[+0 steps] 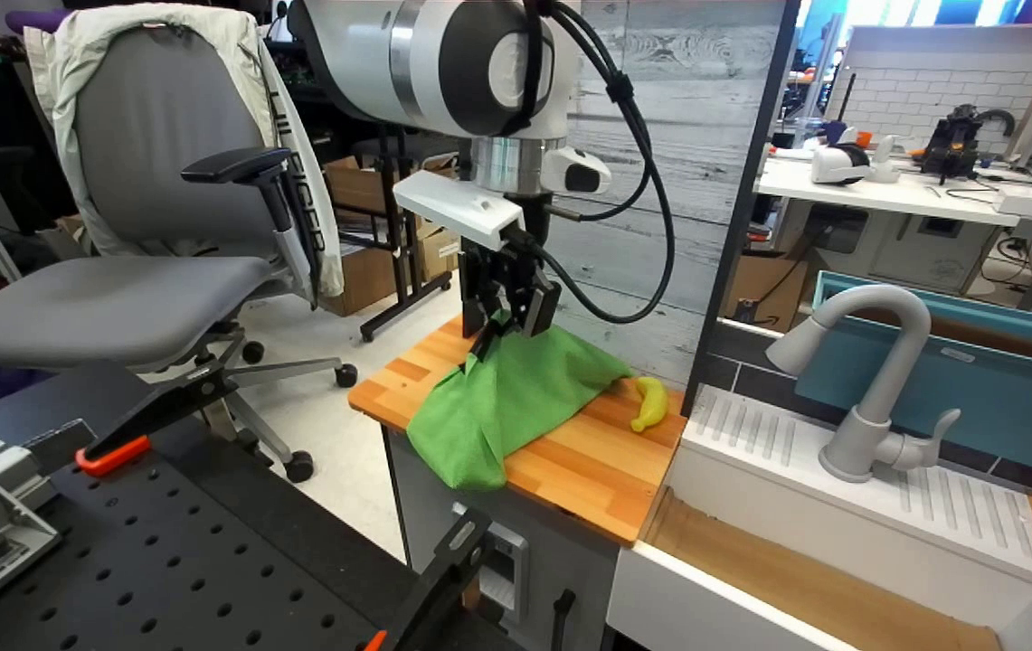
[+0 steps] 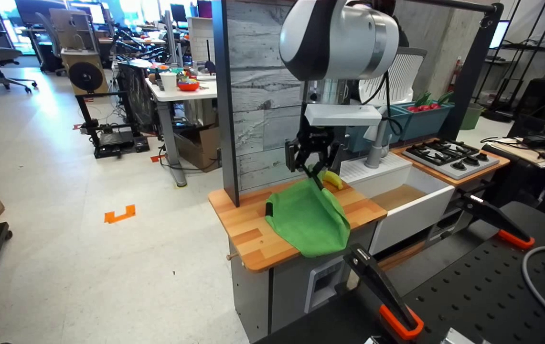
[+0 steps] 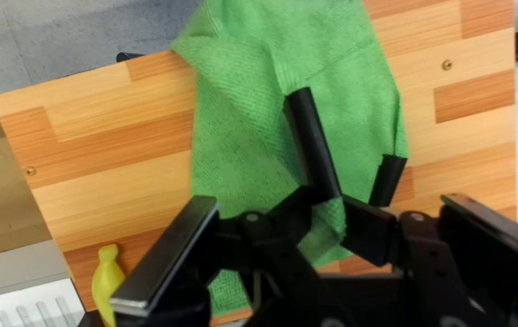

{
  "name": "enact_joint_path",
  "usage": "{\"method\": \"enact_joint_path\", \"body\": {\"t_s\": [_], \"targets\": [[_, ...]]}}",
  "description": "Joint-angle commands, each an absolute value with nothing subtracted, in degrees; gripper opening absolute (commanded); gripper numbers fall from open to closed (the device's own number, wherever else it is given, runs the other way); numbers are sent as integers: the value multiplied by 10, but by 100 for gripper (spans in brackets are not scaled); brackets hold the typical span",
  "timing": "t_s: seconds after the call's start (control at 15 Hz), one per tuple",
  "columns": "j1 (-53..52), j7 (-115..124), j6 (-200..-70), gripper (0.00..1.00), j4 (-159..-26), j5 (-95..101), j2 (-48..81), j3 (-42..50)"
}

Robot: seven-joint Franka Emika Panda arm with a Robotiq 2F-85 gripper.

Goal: Fold the green towel in half

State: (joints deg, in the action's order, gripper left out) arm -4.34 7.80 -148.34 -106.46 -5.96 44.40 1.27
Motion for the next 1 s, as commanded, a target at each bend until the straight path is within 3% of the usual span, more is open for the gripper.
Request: {"method": "enact_joint_path", "body": {"t_s": [0.0, 0.93], "targets": [[-62, 112, -1432, 2, -998, -54, 477, 7], [-79, 151, -1335, 2, -773, -48, 649, 19]]}}
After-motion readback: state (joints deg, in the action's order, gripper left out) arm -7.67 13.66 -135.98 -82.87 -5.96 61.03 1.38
